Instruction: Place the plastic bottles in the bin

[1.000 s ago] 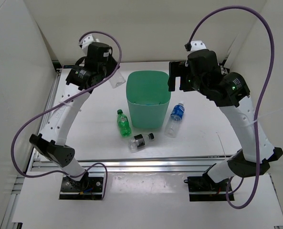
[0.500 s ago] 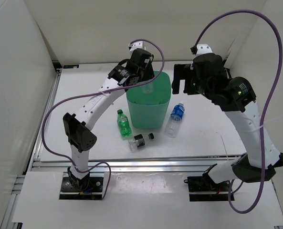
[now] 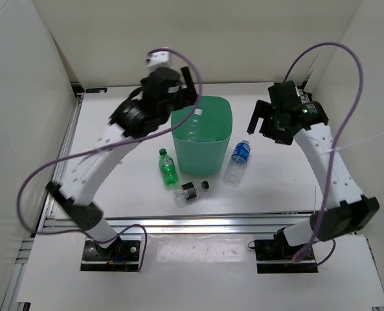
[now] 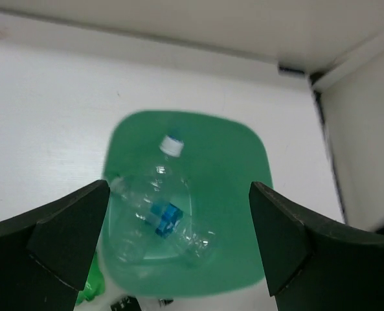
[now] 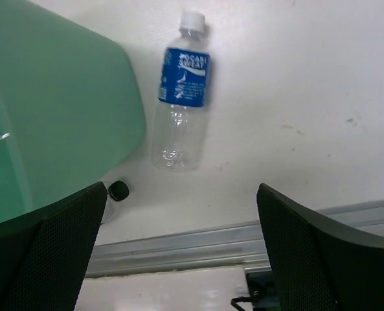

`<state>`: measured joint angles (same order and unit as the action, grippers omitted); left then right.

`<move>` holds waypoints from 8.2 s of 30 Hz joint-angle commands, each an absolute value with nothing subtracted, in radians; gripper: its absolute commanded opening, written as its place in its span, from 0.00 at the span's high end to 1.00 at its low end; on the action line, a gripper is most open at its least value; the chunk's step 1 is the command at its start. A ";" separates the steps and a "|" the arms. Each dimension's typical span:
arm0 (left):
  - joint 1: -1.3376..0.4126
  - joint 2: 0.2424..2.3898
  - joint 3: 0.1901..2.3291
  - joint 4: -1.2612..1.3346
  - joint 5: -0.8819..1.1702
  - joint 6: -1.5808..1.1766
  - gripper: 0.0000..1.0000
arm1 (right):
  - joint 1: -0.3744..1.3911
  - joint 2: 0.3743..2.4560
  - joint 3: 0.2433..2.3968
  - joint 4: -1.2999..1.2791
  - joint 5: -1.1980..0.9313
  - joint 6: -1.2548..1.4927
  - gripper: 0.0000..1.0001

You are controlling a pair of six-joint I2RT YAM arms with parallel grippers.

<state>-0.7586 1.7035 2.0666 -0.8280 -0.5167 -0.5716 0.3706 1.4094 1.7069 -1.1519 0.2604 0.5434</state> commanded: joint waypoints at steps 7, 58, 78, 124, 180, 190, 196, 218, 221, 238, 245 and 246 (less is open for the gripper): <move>-0.749 1.249 1.559 -0.995 -0.672 -0.799 0.00 | 0.193 1.577 1.376 -0.922 -0.155 0.604 0.00; -0.448 1.534 1.150 -0.686 -0.305 -0.867 0.00 | 0.483 1.646 2.214 -1.077 0.167 0.430 0.00; -0.417 1.755 1.115 -0.563 -0.110 -0.810 0.20 | 0.465 1.445 1.970 -1.097 0.206 0.400 0.00; -0.730 1.491 1.909 -0.867 -0.600 -0.797 0.00 | 0.229 1.195 1.558 -0.930 -0.077 0.860 0.00; -0.739 0.868 1.318 -1.364 -0.775 -1.304 0.00 | 0.695 1.687 1.063 -0.483 -0.276 1.555 0.06; -0.739 0.819 1.299 -1.404 -0.747 -1.345 0.00 | 0.722 1.755 1.052 -0.474 -0.333 1.555 0.17; -0.739 0.808 1.279 -1.404 -0.738 -1.365 0.00 | 0.723 1.744 1.020 -0.456 -0.360 1.574 0.30; -0.739 0.808 1.261 -1.404 -0.765 -1.393 0.00 | 0.692 1.628 1.120 -0.734 -0.380 1.444 0.98; -0.739 0.808 1.261 -1.404 -0.775 -1.393 0.00 | 0.672 1.576 1.149 -0.787 -0.380 1.401 1.00; -0.739 0.871 1.261 -1.330 -0.802 -1.309 0.00 | 0.549 1.301 1.357 -0.966 -0.399 1.362 1.00; -0.739 0.891 1.261 -1.257 -0.811 -1.269 0.00 | 0.571 1.347 1.674 -0.913 -0.295 1.146 1.00; -0.739 0.902 1.261 -1.256 -0.811 -1.253 0.00 | 0.571 1.361 1.710 -0.913 -0.272 1.084 1.00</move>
<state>-0.7418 0.8921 1.2552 -1.2957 -0.7818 -1.2911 0.5568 1.3346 1.5887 -0.9459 -0.3382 1.2488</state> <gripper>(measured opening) 0.998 0.382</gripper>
